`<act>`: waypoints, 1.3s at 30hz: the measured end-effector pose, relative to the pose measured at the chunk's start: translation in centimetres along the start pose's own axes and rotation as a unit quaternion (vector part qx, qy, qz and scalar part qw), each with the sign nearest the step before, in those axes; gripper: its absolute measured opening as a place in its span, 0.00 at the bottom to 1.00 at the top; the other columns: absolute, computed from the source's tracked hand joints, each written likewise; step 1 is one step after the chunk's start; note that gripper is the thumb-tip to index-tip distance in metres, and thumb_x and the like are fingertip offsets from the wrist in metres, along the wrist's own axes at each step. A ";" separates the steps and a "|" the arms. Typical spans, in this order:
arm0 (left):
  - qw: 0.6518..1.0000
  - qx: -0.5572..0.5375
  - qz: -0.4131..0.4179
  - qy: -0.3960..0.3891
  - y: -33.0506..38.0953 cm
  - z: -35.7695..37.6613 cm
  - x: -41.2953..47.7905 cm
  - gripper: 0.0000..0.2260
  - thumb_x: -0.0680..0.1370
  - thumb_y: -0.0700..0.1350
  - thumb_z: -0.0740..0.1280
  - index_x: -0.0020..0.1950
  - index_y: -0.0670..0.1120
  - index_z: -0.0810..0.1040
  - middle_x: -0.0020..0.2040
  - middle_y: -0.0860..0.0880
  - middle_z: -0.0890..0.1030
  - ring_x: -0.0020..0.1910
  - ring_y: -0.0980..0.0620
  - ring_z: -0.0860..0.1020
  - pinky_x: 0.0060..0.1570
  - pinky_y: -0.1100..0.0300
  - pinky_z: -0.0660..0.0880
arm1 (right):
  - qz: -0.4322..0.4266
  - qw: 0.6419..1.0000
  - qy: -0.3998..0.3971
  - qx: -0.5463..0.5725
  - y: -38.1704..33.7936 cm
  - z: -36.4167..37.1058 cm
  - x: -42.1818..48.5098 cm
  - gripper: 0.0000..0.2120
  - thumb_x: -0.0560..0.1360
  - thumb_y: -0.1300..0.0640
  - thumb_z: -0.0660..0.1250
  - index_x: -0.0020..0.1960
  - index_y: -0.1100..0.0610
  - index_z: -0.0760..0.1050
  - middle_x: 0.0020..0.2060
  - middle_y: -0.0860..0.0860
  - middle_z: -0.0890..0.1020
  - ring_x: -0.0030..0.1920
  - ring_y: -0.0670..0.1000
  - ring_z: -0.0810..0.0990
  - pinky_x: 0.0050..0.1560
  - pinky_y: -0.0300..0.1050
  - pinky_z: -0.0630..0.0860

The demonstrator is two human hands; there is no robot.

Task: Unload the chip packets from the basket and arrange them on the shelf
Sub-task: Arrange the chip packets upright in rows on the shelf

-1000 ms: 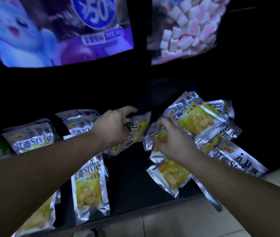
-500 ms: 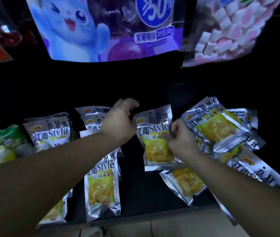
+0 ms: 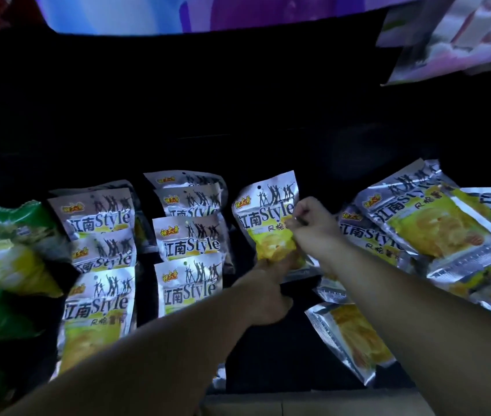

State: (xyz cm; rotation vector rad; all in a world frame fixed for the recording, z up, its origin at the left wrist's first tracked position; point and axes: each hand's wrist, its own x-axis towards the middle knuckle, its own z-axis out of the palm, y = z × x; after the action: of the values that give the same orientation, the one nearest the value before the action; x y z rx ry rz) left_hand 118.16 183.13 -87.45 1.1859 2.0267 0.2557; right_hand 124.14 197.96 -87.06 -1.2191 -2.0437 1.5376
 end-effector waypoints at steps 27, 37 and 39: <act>0.985 -0.108 -0.026 0.135 -2.8 4.4 3.1 0.30 0.82 0.63 0.58 0.79 0.72 0.44 0.84 0.50 0.44 0.81 0.42 0.59 0.72 0.51 0.68 | -0.150 0.967 0.012 -0.205 4.5 0.7 0.6 0.28 0.76 0.64 0.72 0.68 0.42 0.70 0.57 0.48 0.64 0.55 0.53 0.76 0.56 0.47 0.78; 0.980 -0.130 -0.070 0.133 -1.4 2.6 6.3 0.30 0.83 0.60 0.58 0.79 0.71 0.45 0.84 0.52 0.38 0.78 0.44 0.66 0.66 0.55 0.70 | -0.124 0.968 -0.018 -0.218 4.6 0.3 2.3 0.26 0.79 0.62 0.70 0.74 0.44 0.72 0.63 0.49 0.69 0.57 0.48 0.73 0.56 0.40 0.70; 0.980 -0.117 -0.078 0.137 -1.2 2.3 6.6 0.29 0.83 0.60 0.57 0.79 0.71 0.45 0.84 0.52 0.37 0.78 0.44 0.65 0.69 0.53 0.71 | -0.130 0.967 -0.016 -0.217 4.4 -0.5 2.2 0.23 0.79 0.60 0.69 0.72 0.46 0.75 0.62 0.48 0.72 0.57 0.48 0.75 0.57 0.43 0.73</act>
State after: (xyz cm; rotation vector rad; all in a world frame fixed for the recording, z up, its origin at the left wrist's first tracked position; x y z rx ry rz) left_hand 117.10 187.41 -93.05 0.8779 2.2405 0.5897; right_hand 125.14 200.19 -91.37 -1.0054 -2.5307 1.0293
